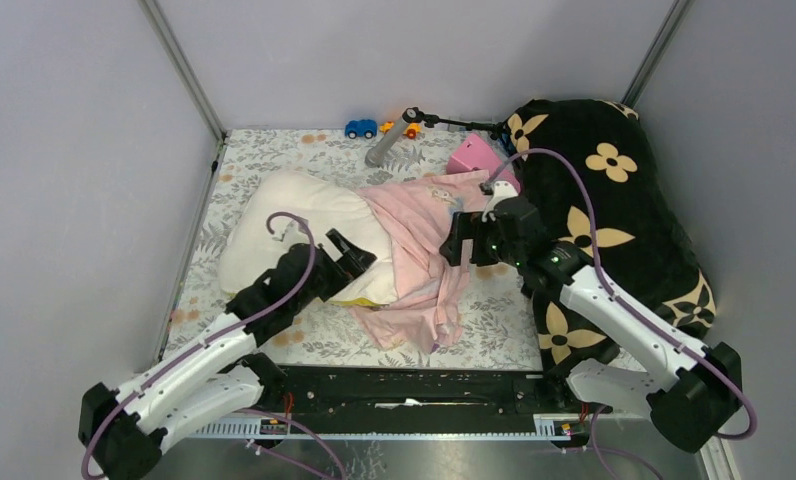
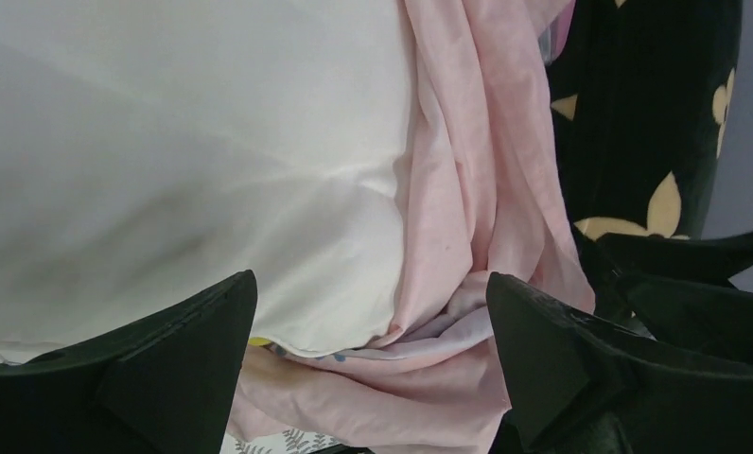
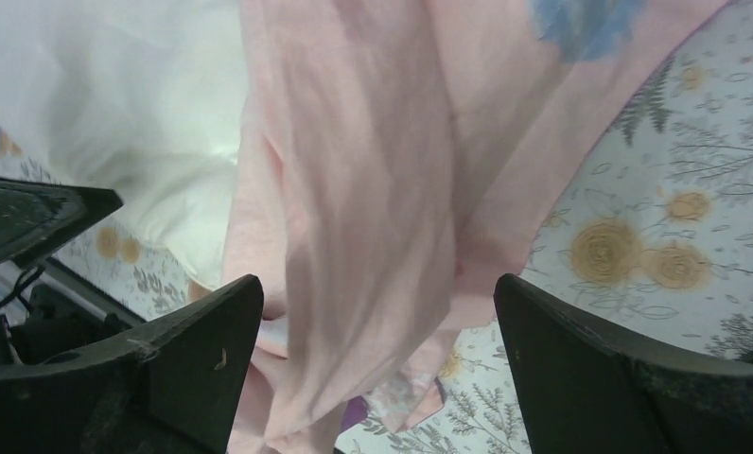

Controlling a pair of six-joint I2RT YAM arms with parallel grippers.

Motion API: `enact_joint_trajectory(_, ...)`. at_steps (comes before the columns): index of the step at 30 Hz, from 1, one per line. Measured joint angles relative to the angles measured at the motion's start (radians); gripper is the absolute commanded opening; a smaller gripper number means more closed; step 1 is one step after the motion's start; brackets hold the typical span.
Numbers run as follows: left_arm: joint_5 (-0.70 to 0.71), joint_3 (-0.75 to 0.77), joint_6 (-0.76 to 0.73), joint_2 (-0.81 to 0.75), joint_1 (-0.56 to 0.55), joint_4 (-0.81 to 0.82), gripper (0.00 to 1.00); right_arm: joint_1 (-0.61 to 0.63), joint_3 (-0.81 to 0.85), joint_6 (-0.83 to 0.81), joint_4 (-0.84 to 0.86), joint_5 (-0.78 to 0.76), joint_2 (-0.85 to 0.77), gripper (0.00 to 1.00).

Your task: Remove the pillowcase from the pillow

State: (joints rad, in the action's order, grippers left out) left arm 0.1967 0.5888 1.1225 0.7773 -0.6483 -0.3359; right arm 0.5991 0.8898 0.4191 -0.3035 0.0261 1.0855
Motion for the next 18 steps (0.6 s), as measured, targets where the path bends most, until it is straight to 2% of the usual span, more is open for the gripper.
enact_joint_trajectory(3, 0.019, 0.0, 0.027, 0.059, -0.077, 0.025, 0.99, 0.07, 0.019, 0.0, -0.007, -0.011, 0.065, 1.0)
enact_joint_trajectory(9, 0.029, -0.004, 0.077, 0.129, -0.093, 0.07, 0.99, 0.225, 0.024, 0.007, -0.009, -0.046, 0.179, 1.0)
enact_joint_trajectory(14, 0.045, -0.078, 0.152, 0.104, -0.094, 0.099, 0.99, 0.29, 0.024, 0.008, 0.002, -0.071, 0.241, 0.99)
enact_joint_trajectory(18, 0.055, -0.135, 0.199, 0.041, -0.094, 0.062, 0.99, 0.311, 0.024, 0.013, 0.013, -0.086, 0.29, 0.99)
